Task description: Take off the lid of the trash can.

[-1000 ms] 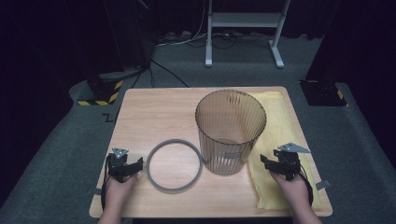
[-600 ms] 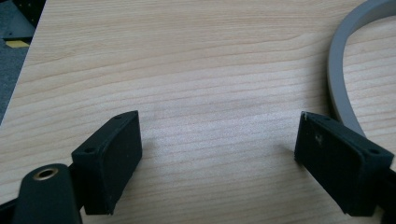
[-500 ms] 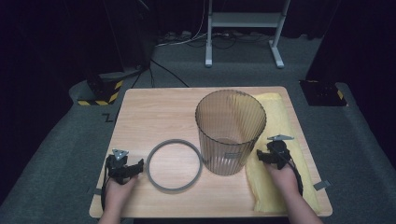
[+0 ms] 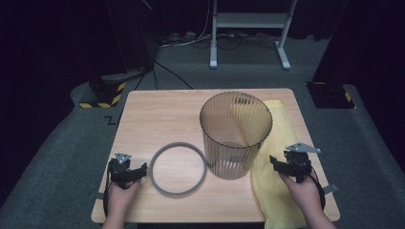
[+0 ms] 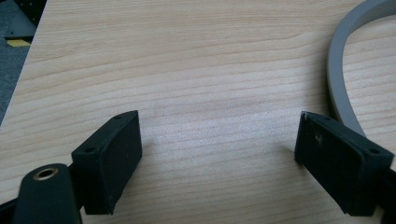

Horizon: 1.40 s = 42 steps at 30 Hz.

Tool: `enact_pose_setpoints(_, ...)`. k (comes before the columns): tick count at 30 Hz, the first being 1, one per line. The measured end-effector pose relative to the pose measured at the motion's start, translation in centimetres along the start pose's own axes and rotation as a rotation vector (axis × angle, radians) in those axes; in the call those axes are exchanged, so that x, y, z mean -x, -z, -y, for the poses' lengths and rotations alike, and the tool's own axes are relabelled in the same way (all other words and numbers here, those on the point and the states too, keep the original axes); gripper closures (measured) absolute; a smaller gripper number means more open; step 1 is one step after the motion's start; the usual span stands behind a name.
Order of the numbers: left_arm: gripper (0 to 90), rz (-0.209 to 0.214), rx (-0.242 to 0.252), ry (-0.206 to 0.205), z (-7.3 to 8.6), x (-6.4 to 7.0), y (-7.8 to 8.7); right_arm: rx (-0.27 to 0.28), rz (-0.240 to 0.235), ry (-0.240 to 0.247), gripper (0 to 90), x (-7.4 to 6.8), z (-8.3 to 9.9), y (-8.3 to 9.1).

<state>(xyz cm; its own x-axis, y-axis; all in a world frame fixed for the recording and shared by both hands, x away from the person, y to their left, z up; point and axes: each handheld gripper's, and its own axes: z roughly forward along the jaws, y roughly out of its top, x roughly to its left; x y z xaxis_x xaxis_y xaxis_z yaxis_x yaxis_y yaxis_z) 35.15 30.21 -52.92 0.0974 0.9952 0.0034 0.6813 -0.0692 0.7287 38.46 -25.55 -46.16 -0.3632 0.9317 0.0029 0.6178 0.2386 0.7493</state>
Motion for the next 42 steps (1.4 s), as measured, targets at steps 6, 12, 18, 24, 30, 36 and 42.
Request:
enact_pose_setpoints(6, 14.9, 0.0, -0.001, -0.001, 0.0, 0.0, 0.0, -0.109, 0.028, -0.049, 43.5, 1.5, 0.1, -5.0)
enact_pose_setpoints(12, 15.0, 0.003, 0.001, 0.002, 0.0, 0.0, 0.0, -0.112, 0.028, -0.01, 49.8, 0.1, 2.7, -4.4)
enact_pose_setpoints(18, 15.0, 0.003, 0.002, 0.003, 0.0, 0.0, 0.0, -0.077, -0.041, 0.018, 44.1, -2.1, 3.4, 0.6)
enact_pose_setpoints(24, 15.0, 0.003, 0.003, 0.003, 0.0, 0.0, 0.0, -0.005, -0.017, 0.047, 36.8, -2.4, 0.8, 4.4)
enact_pose_setpoints(30, 15.0, 0.003, 0.003, 0.003, 0.0, 0.0, 0.0, 0.013, 0.068, -0.018, 25.9, 1.0, -1.5, 1.9)
enact_pose_setpoints(36, 15.1, 0.006, 0.002, 0.001, 0.0, -0.1, 0.0, -0.101, 0.143, -0.134, 23.6, 5.2, -1.3, -3.7)
enact_pose_setpoints(42, 15.1, 0.006, 0.004, 0.0, 0.0, -0.1, 0.0, -0.205, 0.188, -0.202, 18.4, 7.4, -0.2, -6.9)
